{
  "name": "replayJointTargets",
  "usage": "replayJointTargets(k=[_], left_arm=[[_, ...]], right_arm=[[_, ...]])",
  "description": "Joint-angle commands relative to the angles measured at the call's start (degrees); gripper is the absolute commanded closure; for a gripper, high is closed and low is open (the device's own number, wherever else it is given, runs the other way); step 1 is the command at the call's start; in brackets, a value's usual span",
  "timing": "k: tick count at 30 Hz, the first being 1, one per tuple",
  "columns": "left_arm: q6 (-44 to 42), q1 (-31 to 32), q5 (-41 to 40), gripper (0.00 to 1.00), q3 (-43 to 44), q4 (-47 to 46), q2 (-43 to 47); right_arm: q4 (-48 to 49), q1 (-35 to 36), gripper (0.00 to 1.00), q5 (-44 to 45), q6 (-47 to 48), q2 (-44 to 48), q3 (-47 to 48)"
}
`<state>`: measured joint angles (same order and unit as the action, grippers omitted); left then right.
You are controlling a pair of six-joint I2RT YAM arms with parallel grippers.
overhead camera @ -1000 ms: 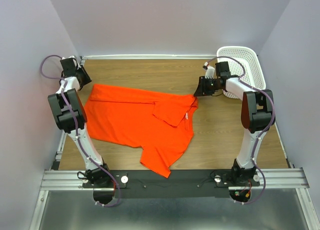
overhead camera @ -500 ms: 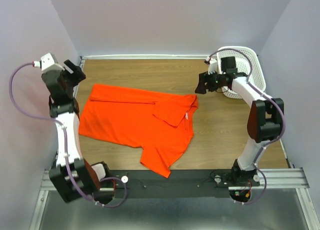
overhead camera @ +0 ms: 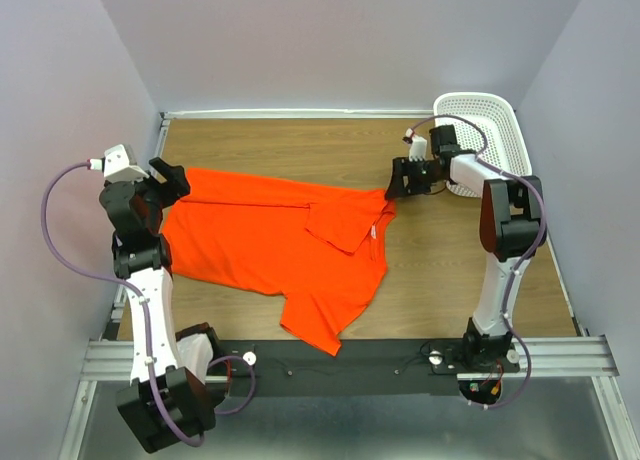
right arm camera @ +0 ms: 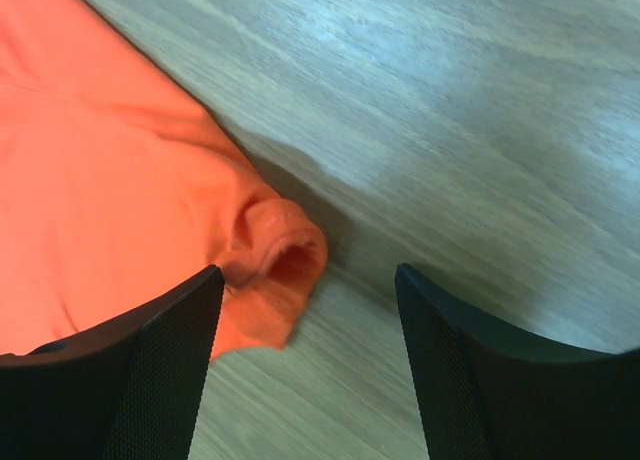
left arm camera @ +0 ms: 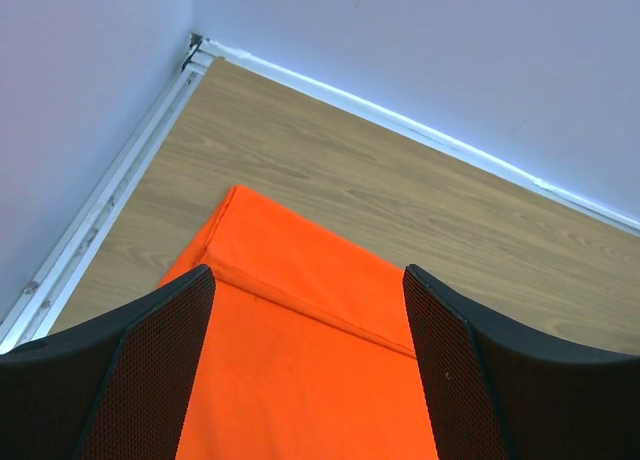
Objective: Fold and stack the t-shirts
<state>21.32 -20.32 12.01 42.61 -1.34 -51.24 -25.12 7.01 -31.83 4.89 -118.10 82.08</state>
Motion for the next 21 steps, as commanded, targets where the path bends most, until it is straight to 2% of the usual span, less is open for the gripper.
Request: replayJointTargets(k=[1,5,8,9,11,12,15,21], left_arm=[[-0.8,0.5,2.6,0.16,0.3,-1.1,1.8],[-0.7,0.5,3.6,0.17,0.4,-1.2,1.5],[-0.7,0.6,3.6,0.16,0.3,-1.2,2.1],[-0.7,0.6,3.8,0.16,0.2,-1.5,2.4],[-0.5,0.7,4.1,0.17,0.1,-1.5,2.6],[-0.5,0.9,4.2,0.17,0.1,-1.6,2.5],[-0.6,0.9,4.3,0.17,0.1,-1.6,2.7],[-0.6,1.1,4.3,0.17,0.0,-1.6,2.8]], right_arm=[[-1.4,0.1,0.24,-3.7,-4.1,-5.6,1.1],[-1.5,0.0,0.30,-4.7,-4.7,-7.3,2.6],[-1.4,0.1,0.42,-2.9,-4.7,-6.8,2.0],[-1.5,0.1,0.53,-1.9,-4.6,-6.4,1.9],[-1.6,0.1,0.66,-1.2,-4.3,-5.7,2.2],[-1.5,0.1,0.82,-1.0,-4.0,-5.2,3.2],[-1.9,0.1,0.97,0.7,-3.7,-5.6,5.7],[-3.6,0.1,0.99,11.4,0.3,-10.1,18.1]])
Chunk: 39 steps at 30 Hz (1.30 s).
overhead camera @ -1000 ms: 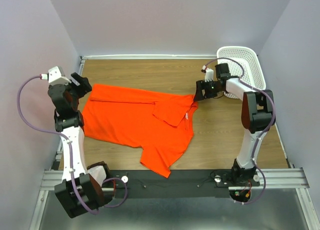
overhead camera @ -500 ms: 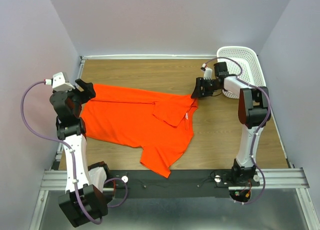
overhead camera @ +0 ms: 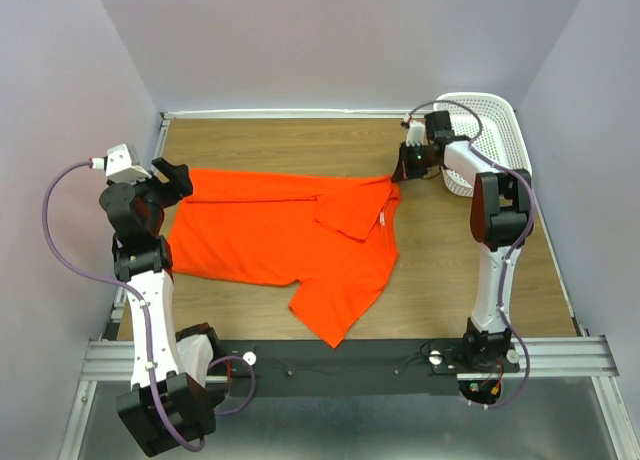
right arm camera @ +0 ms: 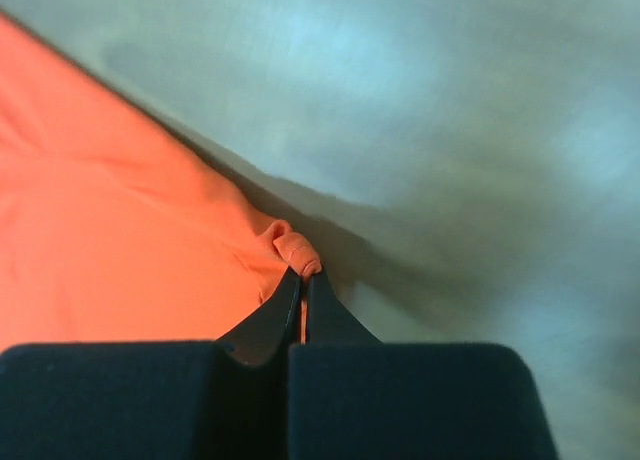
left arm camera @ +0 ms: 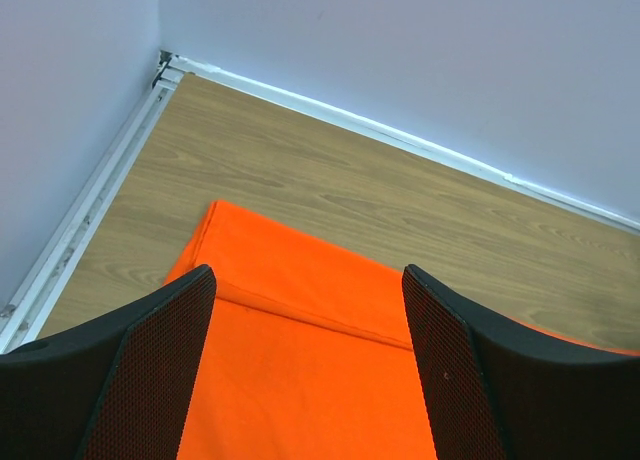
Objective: Fold and stack the t-shirts
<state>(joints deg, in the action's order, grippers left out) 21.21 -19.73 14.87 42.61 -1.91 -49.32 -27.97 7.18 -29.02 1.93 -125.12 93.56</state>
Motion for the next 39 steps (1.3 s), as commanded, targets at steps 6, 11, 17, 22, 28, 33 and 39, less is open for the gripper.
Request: replayJointTargets(k=[6,11,17,22,28,33,39], left_arm=[[-0.4,0.6,1.6,0.17,-0.2,-1.2,0.3],[0.0,0.7,1.7,0.17,-0.5,-1.3,-0.8],[3.0,0.9,1.5,0.16,-1.6,-1.0,-3.5],[8.0,0.7,6.6,0.15,-4.1,0.6,-7.1],[14.6,0.6,13.9,0.17,-9.8,3.3,-7.5],[14.6,0.7,9.7,0.19,-12.2,8.6,-1.0],[20.1,0.7,1.3,0.21,-11.9,18.0,1.5]], right_arm=[[-1.2,-0.1,0.99,19.6,4.7,-12.1,23.0],[-1.1,-0.1,0.84,26.1,4.7,-18.9,37.2],[-1.0,0.7,0.27,25.9,9.7,-15.4,43.8],[-1.0,2.3,0.00,14.7,15.2,0.4,28.8],[-10.7,2.7,0.00,-28.0,50.2,33.1,-17.8],[-18.5,2.8,0.01,-20.0,84.4,56.6,-47.1],[-20.4,2.8,0.05,-12.6,88.6,67.2,-57.9]])
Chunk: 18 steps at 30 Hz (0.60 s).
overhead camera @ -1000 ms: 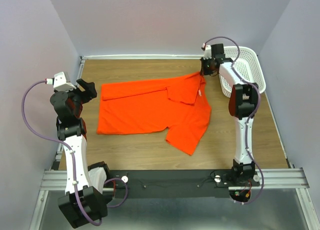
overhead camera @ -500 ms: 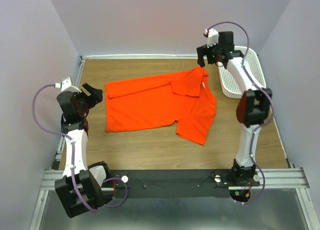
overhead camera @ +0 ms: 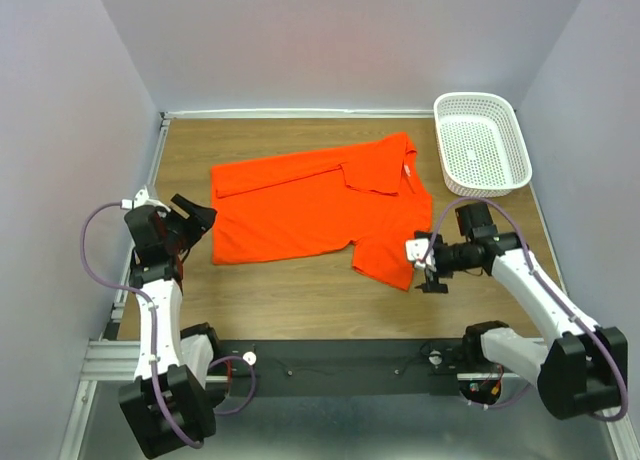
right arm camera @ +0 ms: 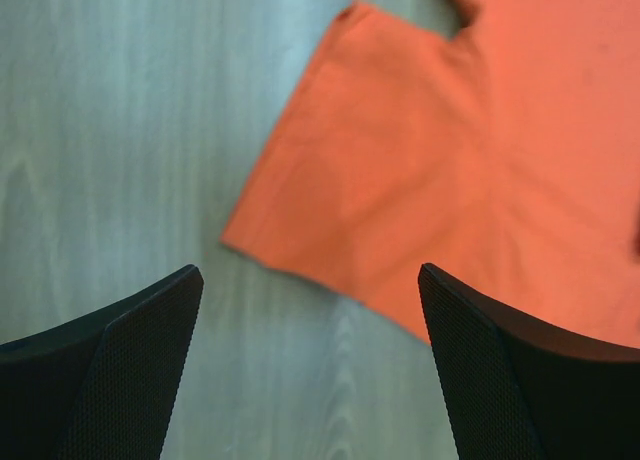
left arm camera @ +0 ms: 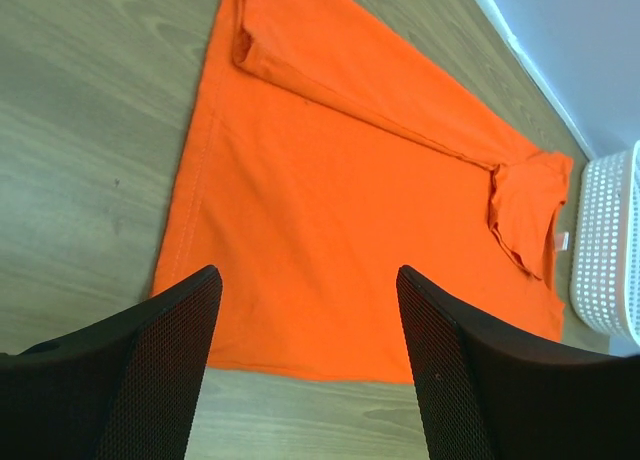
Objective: Fold and stack the t-shirts
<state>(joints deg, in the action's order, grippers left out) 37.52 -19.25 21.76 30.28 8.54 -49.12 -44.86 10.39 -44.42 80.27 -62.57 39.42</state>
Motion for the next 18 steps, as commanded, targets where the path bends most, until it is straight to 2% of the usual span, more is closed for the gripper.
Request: replayJointTargets(k=[1,9,13,18], left_arm=[[4.3,0.3,-5.8,0.22,0.1,8.2,1.4],[4.8,0.3,-4.8,0.23,-1.2,8.3,1.4],[4.8,0.3,-3.9,0.24,-1.7,7.6,0.7],[4.8,0.4,-3.7,0.24,-1.8,7.5,0.3]], right_arm=[[-4.0,-0.4,0.07,2.4,11.0,5.5,-5.3],[-7.3,1.2,0.25,-1.5,19.6,1.7,-7.8],[-1.4,4.3,0.33,2.2,16.5,-1.1,-9.3],[3.1,6.0,0.36,4.3,13.5,-4.3,-8.9]])
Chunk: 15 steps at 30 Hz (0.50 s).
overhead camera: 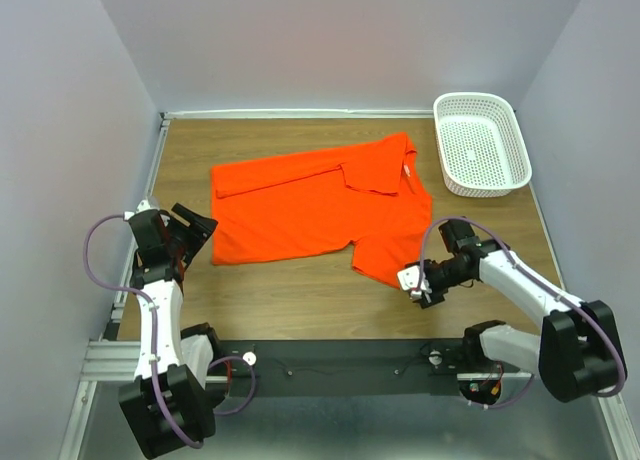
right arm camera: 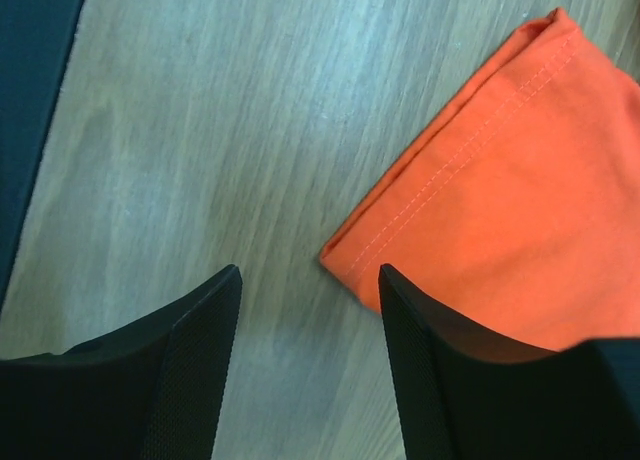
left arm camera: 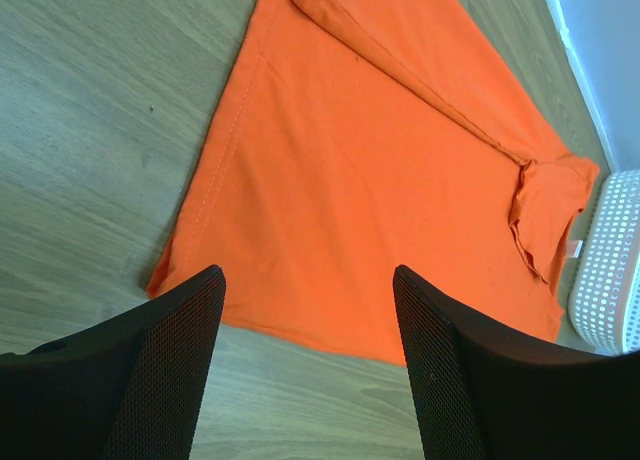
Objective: Fold and stack the t-shirts
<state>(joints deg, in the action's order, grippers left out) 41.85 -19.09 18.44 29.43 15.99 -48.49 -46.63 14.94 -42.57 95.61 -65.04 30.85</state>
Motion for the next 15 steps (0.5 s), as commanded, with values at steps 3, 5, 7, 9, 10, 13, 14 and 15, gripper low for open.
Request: replayJointTargets(k=[3,5,7,9,10,13,14,15], left_arm=[[0.4,0.3,-0.2,0.24,-1.0,-0.1,-0.5],[0.5,0.3,-0.3,0.24,-1.0,-0.2,-0.6],[0.5,0.4,-0.2,0.24,-1.1,-0.2,-0.6],[0.6,0.3,0.0,0.24,-1.2,-0.3,-0.6],[0.6,0.3,0.1,0.24,-1.2,-0.3,-0.7],[1.1,0.3,0.1,0.25,-1.7,0.0,-1.2],[1.3,0.4,0.3,0.26,-1.8,0.0,-1.3],[1.9,0.4,-0.2,0.29,-2.3,0.6,-1.6]], right_arm=[[7.9,2.6,0.41,4.4,-3.3,-4.6,-0.4],[9.5,3.2,0.42,5.6,-4.1,-6.3,-0.2],[10.3,3.4,0.44,6.4,-4.4,-7.3,-0.2],[10.9,3.4,0.46,7.1,-4.7,-8.4,-0.4],[11.2,3.6,0.48,7.2,-4.7,-8.6,-0.6],[11.9,3.8,0.55,7.6,-5.1,-8.7,-1.3],[12.0,3.8,0.57,7.5,-5.3,-8.7,-1.4],[12.1,3.8,0.59,7.4,-5.7,-8.7,-1.3]])
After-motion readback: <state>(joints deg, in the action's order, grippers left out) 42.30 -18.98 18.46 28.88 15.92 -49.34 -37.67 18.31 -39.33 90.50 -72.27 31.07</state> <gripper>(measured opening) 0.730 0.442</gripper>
